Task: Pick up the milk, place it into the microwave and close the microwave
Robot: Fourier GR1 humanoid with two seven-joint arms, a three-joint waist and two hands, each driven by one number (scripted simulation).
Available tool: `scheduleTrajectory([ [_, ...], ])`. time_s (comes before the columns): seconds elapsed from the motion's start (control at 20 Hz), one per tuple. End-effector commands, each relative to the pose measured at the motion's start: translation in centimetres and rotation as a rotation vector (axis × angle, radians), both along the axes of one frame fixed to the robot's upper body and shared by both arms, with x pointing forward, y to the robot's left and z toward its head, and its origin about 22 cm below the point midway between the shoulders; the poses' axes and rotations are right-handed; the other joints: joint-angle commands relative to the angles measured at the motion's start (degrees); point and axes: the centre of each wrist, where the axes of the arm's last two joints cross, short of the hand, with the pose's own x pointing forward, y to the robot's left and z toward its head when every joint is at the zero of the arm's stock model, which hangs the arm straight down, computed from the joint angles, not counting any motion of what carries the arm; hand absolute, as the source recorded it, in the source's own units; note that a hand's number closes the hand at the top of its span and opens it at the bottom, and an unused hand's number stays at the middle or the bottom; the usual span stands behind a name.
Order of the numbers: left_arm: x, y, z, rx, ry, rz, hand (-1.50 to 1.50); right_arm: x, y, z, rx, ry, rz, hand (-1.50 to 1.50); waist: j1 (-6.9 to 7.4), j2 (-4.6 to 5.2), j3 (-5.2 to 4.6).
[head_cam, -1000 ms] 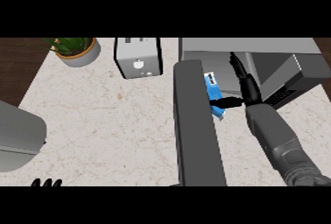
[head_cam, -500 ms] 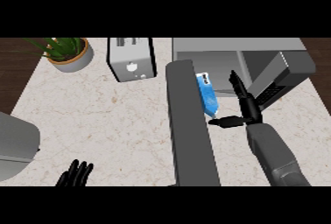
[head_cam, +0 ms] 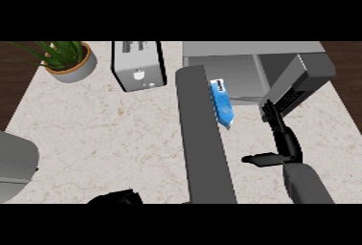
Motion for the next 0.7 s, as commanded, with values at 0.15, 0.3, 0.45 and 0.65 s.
scheduleTrajectory([
  [0.15,2.9,-2.9,-0.3,0.114,0.003,-0.057,1.5,-5.5,-5.2,1.6,-0.013,-0.013,-0.018,-1.5,-0.11,0.0,-0.05],
  [0.3,6.2,-4.9,-0.1,0.175,0.01,-0.092,1.5,-7.3,-3.8,1.9,-0.04,-0.053,-0.088,-1.5,0.58,0.4,0.03],
  [0.45,7.7,-6.3,-2.5,0.217,0.075,-0.194,1.5,-9.6,-5.5,2.9,-0.038,-0.04,-0.098,-1.5,0.17,0.53,-0.01],
  [0.65,9.6,-8.4,-4.8,0.376,0.114,-0.366,1.5,-11.2,-7.1,3.1,-0.069,-0.043,-0.117,-1.5,-0.15,0.81,0.03],
])
